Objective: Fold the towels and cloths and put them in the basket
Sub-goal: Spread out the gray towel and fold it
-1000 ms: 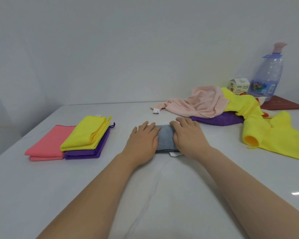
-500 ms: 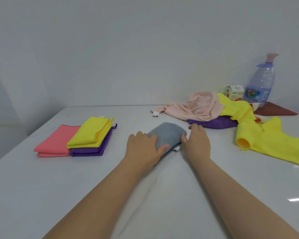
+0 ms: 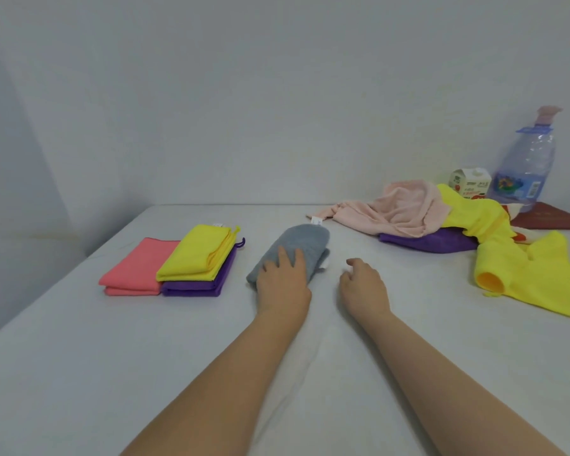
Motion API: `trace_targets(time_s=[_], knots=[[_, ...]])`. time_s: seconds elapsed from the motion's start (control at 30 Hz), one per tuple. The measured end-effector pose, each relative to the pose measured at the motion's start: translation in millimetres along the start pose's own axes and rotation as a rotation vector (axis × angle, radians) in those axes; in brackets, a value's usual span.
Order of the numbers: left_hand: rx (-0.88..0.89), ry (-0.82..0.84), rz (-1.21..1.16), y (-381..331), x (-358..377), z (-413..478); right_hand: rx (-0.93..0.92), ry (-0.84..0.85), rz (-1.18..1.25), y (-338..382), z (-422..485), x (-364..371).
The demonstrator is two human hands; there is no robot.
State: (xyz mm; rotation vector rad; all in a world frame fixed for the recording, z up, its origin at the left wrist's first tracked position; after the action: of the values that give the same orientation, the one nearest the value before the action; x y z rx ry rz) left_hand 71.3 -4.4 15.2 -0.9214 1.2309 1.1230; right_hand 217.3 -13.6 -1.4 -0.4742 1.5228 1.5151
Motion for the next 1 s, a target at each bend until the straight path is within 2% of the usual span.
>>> trace_targets(time_s=[0.1, 0.2, 0.23, 0.3, 0.37, 0.63, 0.9, 1.0], knots=[[-0.08, -0.064, 0.024, 16, -7, 5, -0.055, 0.02, -0.14, 19, -3, 16], [0.124, -0.338, -0.068, 23, -12, 7, -0.164, 0.021, -0.257, 29, -3, 26], [0.218, -0.381, -0.119, 24, -11, 8, -0.191, 0.016, -0.26, 30, -3, 25], [0.327, -0.25, -0.193, 26, -2, 12, -0.223, 0.014, -0.225, 28, -2, 24], [0.317, -0.085, -0.198, 26, 9, 16, -0.233, 0.023, -0.22, 26, -2, 22], [0.011, -0.042, -0.096, 37, 13, 26, -0.259, 0.084, -0.326, 19, -6, 22], [-0.045, -0.052, -0.147, 63, 13, 25, -0.219, 0.112, -0.321, 9, -8, 14], [-0.01, -0.106, -0.065, 64, 12, 22, -0.195, 0.094, -0.307, 4, -7, 10]])
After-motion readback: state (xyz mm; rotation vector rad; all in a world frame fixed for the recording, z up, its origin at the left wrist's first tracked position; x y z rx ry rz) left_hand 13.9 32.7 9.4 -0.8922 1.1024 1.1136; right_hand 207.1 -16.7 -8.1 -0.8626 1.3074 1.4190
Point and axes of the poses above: each hand's wrist, its own z-axis towards the middle knuckle, its own x-axis out of the palm, y = z × x, the point moved 4 cm from there along z, towards the middle knuckle, and after that the axes turned 6 degrees about y, right-handed, at the moved point
